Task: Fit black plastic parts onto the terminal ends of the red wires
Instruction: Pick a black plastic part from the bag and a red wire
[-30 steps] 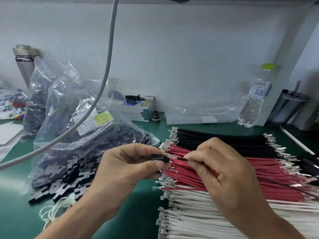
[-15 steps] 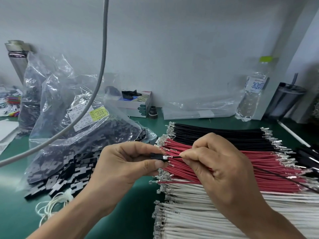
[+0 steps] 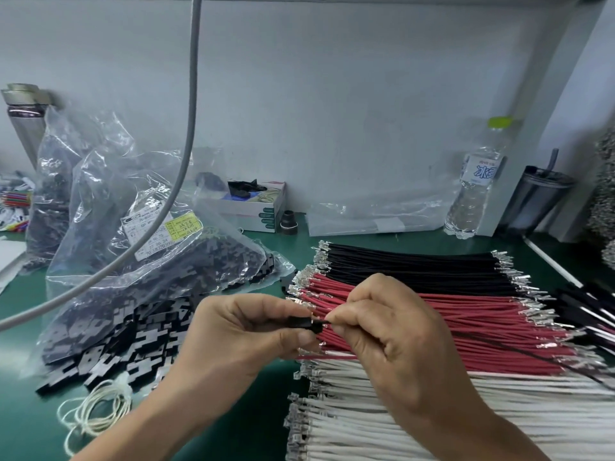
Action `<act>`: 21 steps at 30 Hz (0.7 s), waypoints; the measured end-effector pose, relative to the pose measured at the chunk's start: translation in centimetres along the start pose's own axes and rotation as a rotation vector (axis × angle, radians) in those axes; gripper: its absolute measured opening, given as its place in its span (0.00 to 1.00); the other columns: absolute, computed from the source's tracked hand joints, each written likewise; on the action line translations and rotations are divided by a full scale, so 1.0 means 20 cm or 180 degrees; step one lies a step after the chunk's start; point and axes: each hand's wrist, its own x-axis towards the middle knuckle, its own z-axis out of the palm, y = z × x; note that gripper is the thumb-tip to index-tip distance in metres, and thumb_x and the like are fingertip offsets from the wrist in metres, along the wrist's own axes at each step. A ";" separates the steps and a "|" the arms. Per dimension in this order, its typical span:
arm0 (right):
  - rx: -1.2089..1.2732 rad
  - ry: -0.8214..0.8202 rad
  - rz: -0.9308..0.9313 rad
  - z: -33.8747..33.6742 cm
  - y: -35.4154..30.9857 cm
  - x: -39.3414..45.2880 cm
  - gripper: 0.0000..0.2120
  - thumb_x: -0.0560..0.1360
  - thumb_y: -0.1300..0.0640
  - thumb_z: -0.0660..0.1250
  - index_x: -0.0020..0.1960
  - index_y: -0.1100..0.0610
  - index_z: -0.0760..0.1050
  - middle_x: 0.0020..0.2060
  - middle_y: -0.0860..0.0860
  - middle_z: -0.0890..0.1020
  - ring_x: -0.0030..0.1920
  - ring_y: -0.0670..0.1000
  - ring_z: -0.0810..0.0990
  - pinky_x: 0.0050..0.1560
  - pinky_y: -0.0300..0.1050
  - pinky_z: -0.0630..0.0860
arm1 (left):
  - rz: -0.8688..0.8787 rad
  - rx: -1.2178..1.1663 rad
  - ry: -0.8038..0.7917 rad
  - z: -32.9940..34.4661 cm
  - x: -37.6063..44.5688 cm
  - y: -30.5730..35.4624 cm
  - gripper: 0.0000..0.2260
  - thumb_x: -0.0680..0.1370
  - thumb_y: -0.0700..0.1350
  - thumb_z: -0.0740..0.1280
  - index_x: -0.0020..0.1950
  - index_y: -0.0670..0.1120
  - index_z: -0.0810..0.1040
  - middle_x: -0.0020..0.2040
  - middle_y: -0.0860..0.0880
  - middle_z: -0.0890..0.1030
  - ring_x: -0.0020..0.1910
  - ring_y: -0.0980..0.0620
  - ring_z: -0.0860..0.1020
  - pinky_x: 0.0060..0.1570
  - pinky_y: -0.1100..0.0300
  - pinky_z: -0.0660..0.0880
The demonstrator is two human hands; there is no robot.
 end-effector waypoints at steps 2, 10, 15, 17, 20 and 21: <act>-0.0091 0.0017 0.0017 -0.01 0.02 0.00 0.06 0.77 0.53 0.69 0.48 0.54 0.84 0.42 0.43 0.78 0.44 0.45 0.78 0.40 0.43 0.77 | 0.0177 0.0054 0.0009 0.01 0.00 0.01 0.12 0.63 0.38 0.80 0.46 0.44 0.89 0.41 0.39 0.87 0.39 0.43 0.87 0.39 0.60 0.83; -0.0157 0.0128 -0.0103 0.03 0.00 0.03 0.05 0.78 0.56 0.68 0.47 0.55 0.81 0.43 0.44 0.76 0.45 0.45 0.76 0.45 0.41 0.75 | 0.0481 0.0075 0.0237 0.05 0.01 0.03 0.11 0.62 0.40 0.80 0.44 0.46 0.89 0.37 0.41 0.87 0.34 0.48 0.86 0.34 0.66 0.79; -0.0478 0.0285 -0.0043 -0.02 0.01 0.04 0.04 0.77 0.53 0.72 0.49 0.52 0.81 0.44 0.42 0.75 0.45 0.43 0.74 0.45 0.39 0.74 | 0.0661 0.0185 0.0259 0.10 0.03 0.04 0.09 0.66 0.36 0.78 0.43 0.46 0.89 0.36 0.43 0.87 0.32 0.53 0.84 0.31 0.68 0.77; -0.0934 0.0339 -0.0164 -0.06 0.03 0.03 0.06 0.74 0.53 0.74 0.50 0.52 0.81 0.45 0.44 0.75 0.45 0.45 0.73 0.44 0.40 0.73 | 0.0651 0.0244 0.0390 0.09 0.04 0.04 0.08 0.69 0.32 0.78 0.42 0.45 0.88 0.35 0.42 0.86 0.30 0.54 0.82 0.29 0.68 0.75; -0.1110 0.0140 -0.0258 -0.07 0.01 -0.03 0.02 0.76 0.54 0.71 0.48 0.50 0.79 0.43 0.42 0.75 0.43 0.45 0.73 0.40 0.40 0.73 | 0.0581 0.0408 0.0535 0.07 0.06 0.06 0.07 0.72 0.31 0.77 0.42 0.44 0.87 0.35 0.43 0.86 0.29 0.53 0.82 0.26 0.67 0.74; -0.1087 -0.0006 -0.0114 -0.06 -0.01 -0.05 0.03 0.76 0.53 0.71 0.50 0.48 0.80 0.43 0.40 0.76 0.43 0.43 0.73 0.40 0.39 0.73 | 0.0549 0.0467 0.0523 0.06 0.06 0.07 0.07 0.72 0.32 0.77 0.43 0.43 0.87 0.35 0.43 0.86 0.29 0.53 0.81 0.26 0.67 0.73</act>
